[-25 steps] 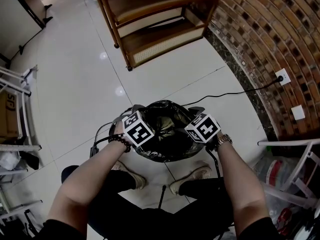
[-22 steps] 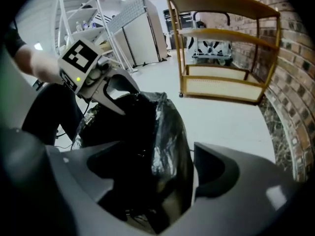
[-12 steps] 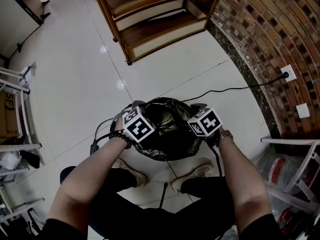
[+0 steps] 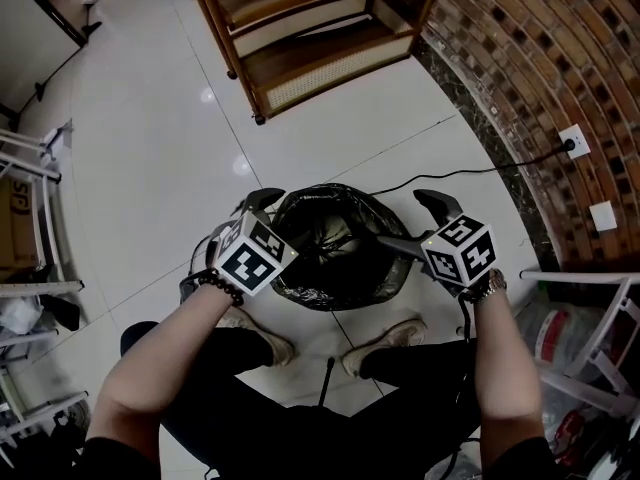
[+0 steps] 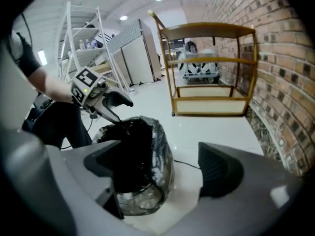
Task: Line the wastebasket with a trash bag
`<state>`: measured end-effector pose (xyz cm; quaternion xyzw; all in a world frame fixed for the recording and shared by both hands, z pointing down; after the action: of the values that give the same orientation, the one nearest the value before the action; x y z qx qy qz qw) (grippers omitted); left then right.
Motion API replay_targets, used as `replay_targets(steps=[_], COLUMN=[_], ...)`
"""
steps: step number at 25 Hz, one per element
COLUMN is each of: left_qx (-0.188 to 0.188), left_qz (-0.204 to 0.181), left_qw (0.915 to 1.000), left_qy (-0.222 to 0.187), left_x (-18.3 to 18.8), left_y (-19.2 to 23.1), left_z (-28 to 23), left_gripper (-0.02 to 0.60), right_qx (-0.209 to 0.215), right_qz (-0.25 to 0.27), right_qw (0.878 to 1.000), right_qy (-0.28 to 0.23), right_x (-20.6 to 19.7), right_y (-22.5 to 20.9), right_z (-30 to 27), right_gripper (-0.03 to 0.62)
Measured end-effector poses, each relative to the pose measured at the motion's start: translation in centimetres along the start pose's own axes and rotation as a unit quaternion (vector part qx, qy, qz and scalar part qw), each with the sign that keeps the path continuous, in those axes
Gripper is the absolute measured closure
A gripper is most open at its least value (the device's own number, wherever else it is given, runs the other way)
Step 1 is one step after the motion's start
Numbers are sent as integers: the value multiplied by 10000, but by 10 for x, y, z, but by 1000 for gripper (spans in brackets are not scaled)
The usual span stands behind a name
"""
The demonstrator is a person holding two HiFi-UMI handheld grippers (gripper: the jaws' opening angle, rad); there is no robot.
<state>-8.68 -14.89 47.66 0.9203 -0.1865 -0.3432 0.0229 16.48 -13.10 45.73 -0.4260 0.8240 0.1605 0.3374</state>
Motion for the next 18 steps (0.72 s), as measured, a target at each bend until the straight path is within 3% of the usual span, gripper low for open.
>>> replay_targets(steps=[2,4,7,9,11,14,16,18], left_qx=[-330,-809,-1382,-1519,-1508,-1372,-1311,-1319], left_qz=[-338,-890,-1730,-2189,-2494,-2756,-2827,-2744], left_qw=[9989,9925,9710,9543,9424,9338,9330,9375], left_qy=[-2,223,904,1353,1642,1824,1798,1684], left_x=[4,3,-11,-23,-32,-39,-41,-39], left_y=[-26,-62,-113,-134,-145,-152,-154,-154], left_z=[10,10,-10,-26,-38,-48,-47,-42], left_gripper=[253,255,255,259,271,305,314,316], right_qx=[294,719,1109,1125,1044,948,999,1089], right_qz=[517,1269,2515,3070,3298,3383,3290,3221], right_qw=[9981,9893,9603,9426,9355,9338,9367,9377], right_qy=[-159,-32,465,680,723,671,654,712], right_x=[5,0,-29,-49,-60,-61,-55,-47], right_y=[29,73,133,155,163,162,156,148], right_z=[26,40,36,26,16,10,13,15], right_gripper=[105,106,114,154,207,276,281,281])
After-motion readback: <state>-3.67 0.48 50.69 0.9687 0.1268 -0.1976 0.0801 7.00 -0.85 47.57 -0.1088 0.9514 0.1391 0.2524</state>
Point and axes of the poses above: the fingertips, and each gripper's own axes: z backward along the fingers, y to its left, x out of its top, the point moved 9 cm from there along z, backward along the fingers, and after that the axes turned 13 degrees about -x, right-handed, at the moved point
